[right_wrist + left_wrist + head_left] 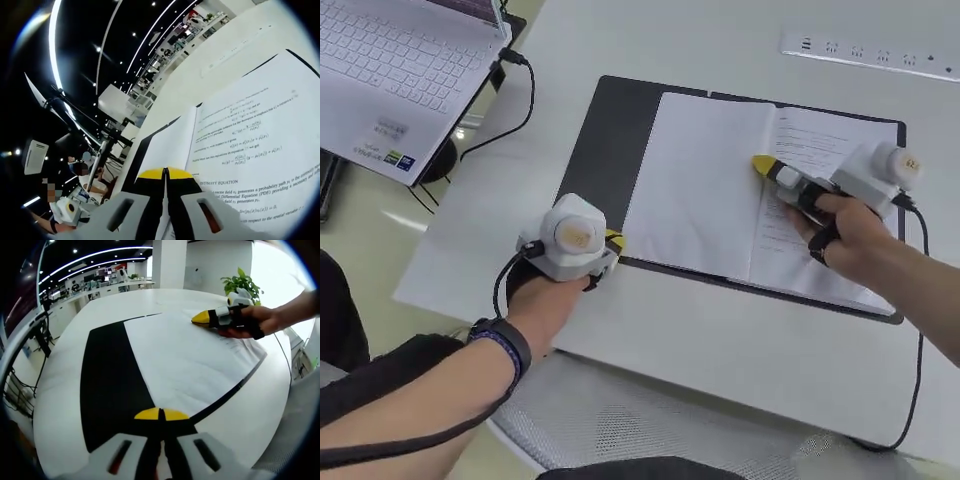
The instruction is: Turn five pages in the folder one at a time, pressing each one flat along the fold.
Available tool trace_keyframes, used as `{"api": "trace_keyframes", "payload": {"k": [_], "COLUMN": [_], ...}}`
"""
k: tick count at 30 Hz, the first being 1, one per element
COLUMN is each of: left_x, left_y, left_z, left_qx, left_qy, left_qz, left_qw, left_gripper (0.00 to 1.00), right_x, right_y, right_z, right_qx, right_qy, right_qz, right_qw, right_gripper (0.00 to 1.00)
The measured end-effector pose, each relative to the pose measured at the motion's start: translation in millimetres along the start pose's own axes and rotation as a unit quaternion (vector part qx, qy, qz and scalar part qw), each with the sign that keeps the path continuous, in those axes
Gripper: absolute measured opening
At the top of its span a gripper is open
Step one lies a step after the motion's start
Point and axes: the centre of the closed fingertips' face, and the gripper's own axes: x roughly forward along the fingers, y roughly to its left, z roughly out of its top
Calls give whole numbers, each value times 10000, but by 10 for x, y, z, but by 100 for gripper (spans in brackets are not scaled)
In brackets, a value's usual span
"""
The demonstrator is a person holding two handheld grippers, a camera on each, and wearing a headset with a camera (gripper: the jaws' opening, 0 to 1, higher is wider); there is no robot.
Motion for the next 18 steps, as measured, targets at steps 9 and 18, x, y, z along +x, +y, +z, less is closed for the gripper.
{"api": "trace_keyframes", "payload": {"k": [9, 18], "left_x": [-3, -6], "left_y": [1, -1], "left_z": [4, 6], "left_qx": [1, 22], "left_qy": [-51, -39], "left_qz": [2, -55], "left_qw": [10000, 10000], "left_gripper": [0, 0], "right_x": [118, 365], "right_y": [4, -197], "right_z": [152, 412], "right_qx": [86, 37], "right_qy": [-322, -462], "right_qz": [-97, -235], "right_qw": [9994, 9987], "right_gripper": [0, 0]}}
